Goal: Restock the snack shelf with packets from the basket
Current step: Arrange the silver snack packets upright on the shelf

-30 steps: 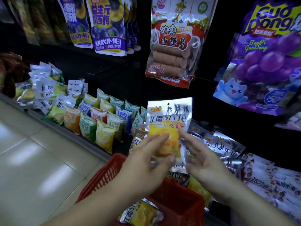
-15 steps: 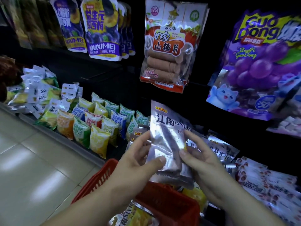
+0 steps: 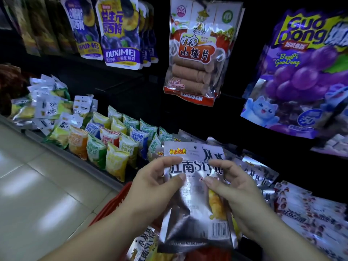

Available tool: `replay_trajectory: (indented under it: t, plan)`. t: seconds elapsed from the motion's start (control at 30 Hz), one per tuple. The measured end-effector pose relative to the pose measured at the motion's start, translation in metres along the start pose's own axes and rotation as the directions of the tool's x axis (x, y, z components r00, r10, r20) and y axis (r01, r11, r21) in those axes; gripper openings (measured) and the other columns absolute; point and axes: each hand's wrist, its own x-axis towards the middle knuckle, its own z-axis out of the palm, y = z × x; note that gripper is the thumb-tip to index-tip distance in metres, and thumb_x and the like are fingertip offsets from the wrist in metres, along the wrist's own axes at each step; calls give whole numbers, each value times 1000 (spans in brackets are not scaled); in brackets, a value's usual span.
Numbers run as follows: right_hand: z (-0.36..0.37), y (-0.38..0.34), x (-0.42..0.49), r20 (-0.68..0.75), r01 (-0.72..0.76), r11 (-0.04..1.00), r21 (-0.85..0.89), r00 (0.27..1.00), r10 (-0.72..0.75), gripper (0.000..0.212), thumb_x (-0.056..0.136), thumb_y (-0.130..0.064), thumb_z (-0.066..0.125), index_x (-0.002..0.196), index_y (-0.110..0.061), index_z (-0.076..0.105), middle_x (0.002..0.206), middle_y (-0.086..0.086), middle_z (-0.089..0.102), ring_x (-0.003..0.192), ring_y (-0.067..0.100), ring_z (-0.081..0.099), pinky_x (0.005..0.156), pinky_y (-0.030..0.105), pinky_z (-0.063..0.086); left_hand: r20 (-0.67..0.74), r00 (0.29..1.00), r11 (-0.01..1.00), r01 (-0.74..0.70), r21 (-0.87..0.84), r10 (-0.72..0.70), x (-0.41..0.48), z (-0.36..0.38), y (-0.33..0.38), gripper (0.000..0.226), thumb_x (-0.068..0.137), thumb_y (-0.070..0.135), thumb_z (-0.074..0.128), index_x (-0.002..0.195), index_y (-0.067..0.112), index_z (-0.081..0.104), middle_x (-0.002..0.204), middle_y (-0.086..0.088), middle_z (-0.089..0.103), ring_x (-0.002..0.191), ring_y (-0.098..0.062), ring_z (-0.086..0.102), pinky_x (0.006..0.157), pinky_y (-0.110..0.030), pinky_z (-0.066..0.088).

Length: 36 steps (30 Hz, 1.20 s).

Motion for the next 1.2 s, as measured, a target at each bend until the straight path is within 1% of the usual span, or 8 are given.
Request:
replay_trajectory:
  t: [0.27,0.37,0.43,0.57,0.87,0.93,1.03,1.2]
  plan:
    - [-2,4,2,-26,114,970,-214,992,-122,31,93,-1,70,100,-30,80,93,-5,76,79,6,67,68,18,51,-60,998,992,32,125,-24,7,-5,-4,26,86,13,81,90,37,72,64,-11,58,53,-18,55,52,-26,46]
    - [-2,6,3,-27,156,923,-352,984,-177,38,96,-2,68,99,-38,78,102,-12,76,90,7,70,74,16,53,-60,996,958,-48,284,68,12,-10,-10,37,84,22,83,105,49,68,112,8,65,96,-10,66,78,-24,55]
    - [-4,7,2,6,193,886,-422,978,-210,39,95,-2,68,97,-40,77,92,-4,76,83,19,69,71,22,54,16,952,777,-260,573,306,15,-18,-9,49,86,31,81,123,54,59,151,18,41,138,-7,45,105,-27,45]
    - [1,5,-3,68,233,852,-468,971,-229,30,91,-8,75,90,-37,68,71,14,64,57,26,56,54,36,48,383,812,477,-573,666,441,19,-21,-12,62,90,31,75,146,39,50,156,12,40,145,-11,39,112,-38,45]
    - [0,2,-1,-170,165,936,-312,959,-226,20,89,-15,79,91,-27,63,78,21,58,50,41,48,42,55,53,56,950,695,-264,668,307,16,-21,-15,45,90,41,75,130,45,56,151,7,45,140,-10,44,105,-32,44]
    - [-3,1,1,-185,203,923,-326,944,-273,15,90,-16,78,92,-27,69,73,0,63,58,23,59,50,37,55,-35,998,940,-41,340,56,9,-12,-12,25,87,29,80,103,36,62,128,-8,61,117,-20,64,87,-38,55]
    - [-4,-1,5,-212,196,944,-264,943,-255,14,89,-12,78,98,-23,75,76,-17,62,63,2,63,57,16,47,-3,998,997,63,35,-63,4,-2,-16,22,88,10,79,89,22,61,93,-10,71,80,-23,70,74,-40,57]
    - [-7,-6,0,57,39,997,-67,998,-35,55,85,9,72,122,-32,69,90,-8,74,71,26,70,60,33,59,-149,989,999,-3,36,9,11,-5,-12,27,85,8,81,100,28,70,85,-3,57,60,-12,58,59,-24,52]
